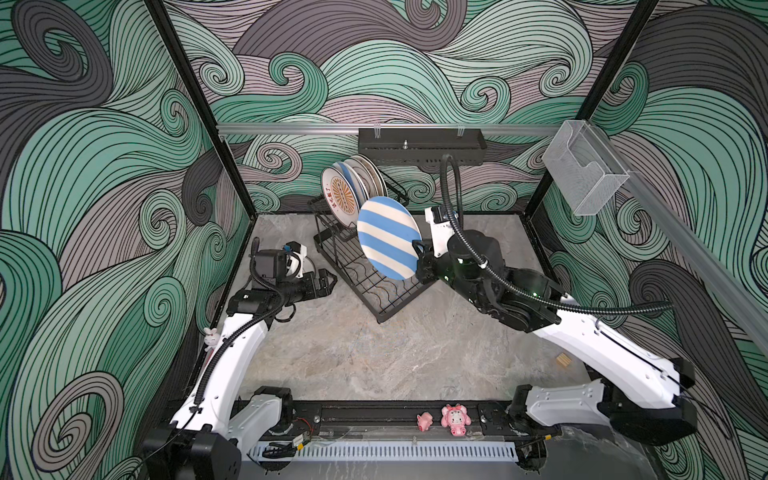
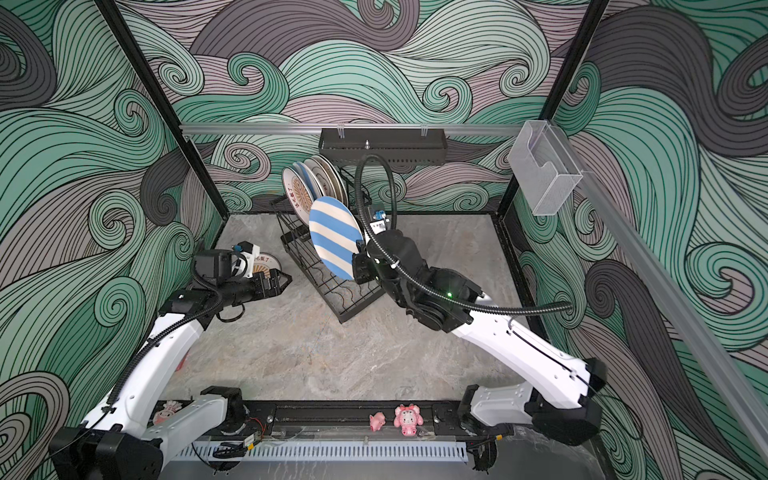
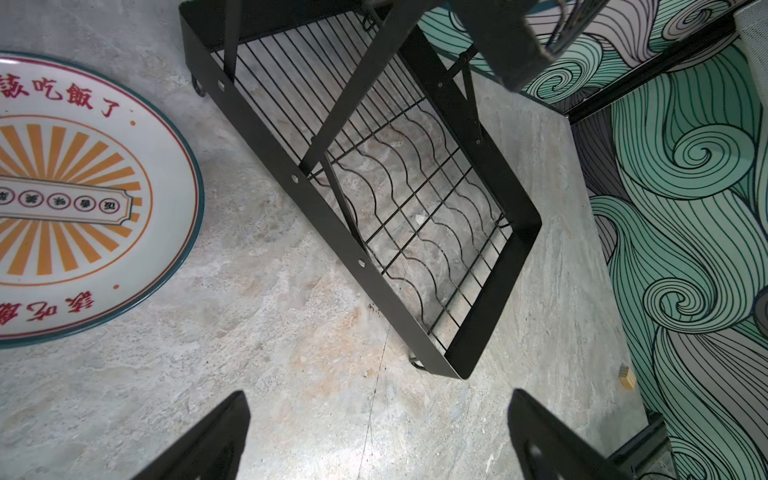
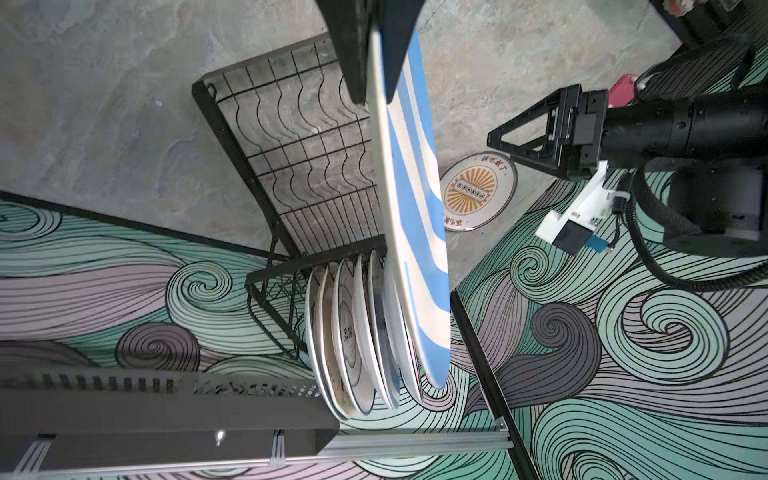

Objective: Load the plates into the dish rack
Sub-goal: 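Lift the striped plate and carry it to the rack with the right gripper, then lower the striped plate into the rack slot in front of the stacked plates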

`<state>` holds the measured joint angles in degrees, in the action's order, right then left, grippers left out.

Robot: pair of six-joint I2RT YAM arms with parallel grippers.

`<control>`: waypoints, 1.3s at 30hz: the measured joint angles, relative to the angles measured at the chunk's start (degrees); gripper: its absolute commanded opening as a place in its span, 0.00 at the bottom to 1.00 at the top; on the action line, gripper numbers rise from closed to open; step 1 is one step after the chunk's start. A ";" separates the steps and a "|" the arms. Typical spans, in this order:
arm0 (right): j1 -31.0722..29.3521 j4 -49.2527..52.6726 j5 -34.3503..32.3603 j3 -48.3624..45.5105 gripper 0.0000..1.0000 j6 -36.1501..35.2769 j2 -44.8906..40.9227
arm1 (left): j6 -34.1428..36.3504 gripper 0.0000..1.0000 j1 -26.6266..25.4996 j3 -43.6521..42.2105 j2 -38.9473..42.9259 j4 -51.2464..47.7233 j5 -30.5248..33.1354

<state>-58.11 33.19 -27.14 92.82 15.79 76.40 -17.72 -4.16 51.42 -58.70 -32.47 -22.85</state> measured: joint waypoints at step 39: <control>4.72 -12.81 -3.87 30.01 0.00 -17.70 35.32 | 0.33 0.99 0.02 -1.57 -3.74 1.03 0.57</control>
<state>-53.39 20.38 -31.00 122.83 -1.91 111.72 -17.39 -4.14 49.84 -62.43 -31.44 -22.28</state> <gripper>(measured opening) 0.057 0.986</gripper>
